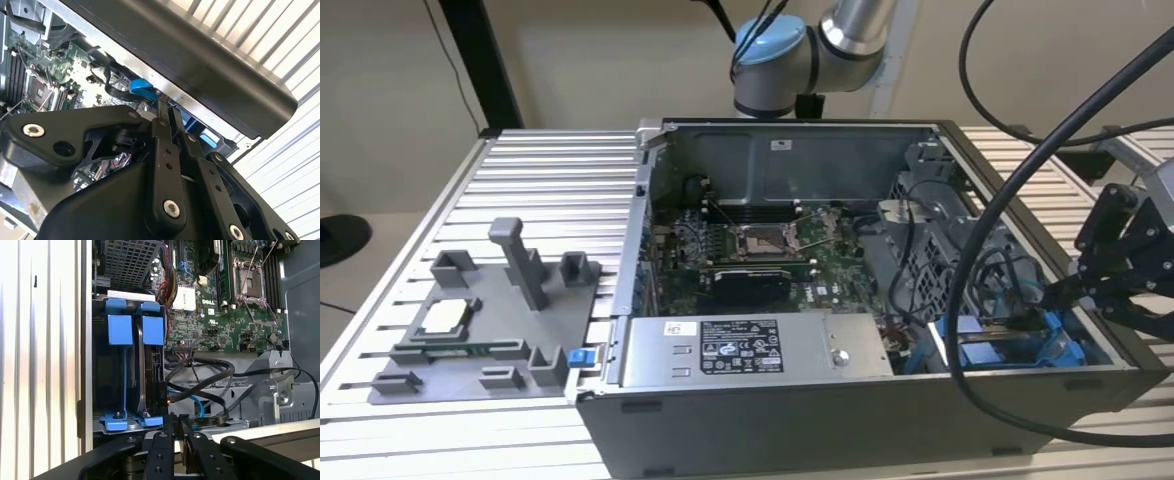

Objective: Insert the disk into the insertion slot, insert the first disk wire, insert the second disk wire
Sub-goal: 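Insert the second disk wire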

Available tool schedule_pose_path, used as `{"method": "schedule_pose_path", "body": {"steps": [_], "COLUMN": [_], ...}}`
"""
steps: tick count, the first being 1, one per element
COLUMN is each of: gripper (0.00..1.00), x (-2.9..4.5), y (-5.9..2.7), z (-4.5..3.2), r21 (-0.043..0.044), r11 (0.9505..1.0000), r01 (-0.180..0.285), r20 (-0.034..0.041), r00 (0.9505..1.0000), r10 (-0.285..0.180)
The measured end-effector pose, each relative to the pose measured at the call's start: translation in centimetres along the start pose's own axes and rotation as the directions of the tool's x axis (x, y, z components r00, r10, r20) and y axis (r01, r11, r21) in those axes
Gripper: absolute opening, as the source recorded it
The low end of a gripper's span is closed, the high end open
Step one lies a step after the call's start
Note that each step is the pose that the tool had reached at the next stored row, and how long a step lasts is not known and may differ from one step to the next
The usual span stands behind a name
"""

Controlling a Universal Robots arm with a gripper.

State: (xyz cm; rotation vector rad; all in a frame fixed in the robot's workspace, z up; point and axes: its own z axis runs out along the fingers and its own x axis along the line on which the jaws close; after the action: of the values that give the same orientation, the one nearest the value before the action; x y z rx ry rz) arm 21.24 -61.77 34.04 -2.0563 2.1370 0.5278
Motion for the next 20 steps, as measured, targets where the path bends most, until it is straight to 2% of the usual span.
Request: {"method": "schedule_pose_path", "body": {"steps": [2,3,10,15,20], "gripper": [1.00,0.00,0.00,0.00,0.00], "x": [0.00,0.00,-0.04,-0.35,-0.59], "y": [0.00,0.00,0.03,0.25,1.19], "z": [0.00,0.00,-0.10,-1.01,-1.68], "r21": [0.0000,0.0000,0.0000,0.0000,0.0002], "r11": [1.0000,1.0000,1.0000,1.0000,1.0000], "r01": [0.000,0.000,0.000,0.000,0.000], "r20": [0.0000,0.0000,-0.0001,0.0001,0.0003], "r00": [1.0000,1.0000,1.0000,1.0000,1.0000], "r10": [0.000,0.000,0.000,0.000,0.000]}}
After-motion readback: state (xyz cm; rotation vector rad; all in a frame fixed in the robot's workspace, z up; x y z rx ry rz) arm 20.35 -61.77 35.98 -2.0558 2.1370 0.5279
